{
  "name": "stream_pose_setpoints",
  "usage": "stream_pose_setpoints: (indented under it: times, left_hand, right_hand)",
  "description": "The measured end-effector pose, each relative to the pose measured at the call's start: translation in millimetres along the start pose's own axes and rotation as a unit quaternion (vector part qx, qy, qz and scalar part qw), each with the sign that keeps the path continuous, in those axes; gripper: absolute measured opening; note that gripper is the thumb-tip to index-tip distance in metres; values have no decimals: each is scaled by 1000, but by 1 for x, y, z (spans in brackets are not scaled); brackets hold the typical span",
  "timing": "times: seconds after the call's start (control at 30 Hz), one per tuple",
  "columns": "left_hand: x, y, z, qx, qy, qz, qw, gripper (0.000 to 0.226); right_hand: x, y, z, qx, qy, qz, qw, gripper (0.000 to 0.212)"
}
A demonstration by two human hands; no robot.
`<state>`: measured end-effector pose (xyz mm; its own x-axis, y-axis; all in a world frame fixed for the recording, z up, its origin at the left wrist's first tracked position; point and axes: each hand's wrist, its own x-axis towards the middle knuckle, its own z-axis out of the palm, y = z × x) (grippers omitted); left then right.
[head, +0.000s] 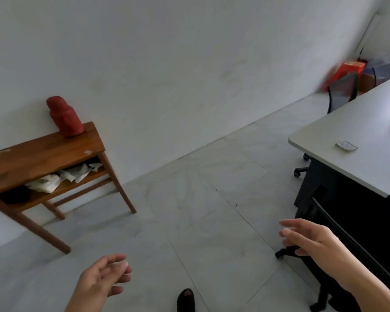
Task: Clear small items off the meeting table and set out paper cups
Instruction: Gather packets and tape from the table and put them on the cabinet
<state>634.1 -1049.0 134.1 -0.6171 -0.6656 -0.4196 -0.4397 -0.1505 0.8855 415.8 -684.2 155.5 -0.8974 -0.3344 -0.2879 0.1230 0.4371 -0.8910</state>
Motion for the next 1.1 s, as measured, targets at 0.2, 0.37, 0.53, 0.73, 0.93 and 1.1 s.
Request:
stream_pose_setpoints:
  times: [0.2,0.37,0.53,0.73,0.93,1.1]
  left_hand:
    - [171,108,41,50,-60,51,996,7]
    - [278,204,116,80,-152,134,976,9]
    - [368,248,206,113,-209,142,961,12]
    - [458,306,311,211,-268,109,934,16]
    - [535,392,416,155,-233,147,949,13]
    - [589,409,523,209,-344,105,909,13]
  right_hand:
    - [117,-46,10,28,47,38,998,16]
    - [189,-73,-19,62,109,55,991,19]
    - [281,-62,-52,82,161,87,980,17]
    - [423,-59,-109,91,182,109,973,19]
    - [542,-87,-172,67,180,111,975,19]
    - [604,-86,-214,63,201,127,969,16]
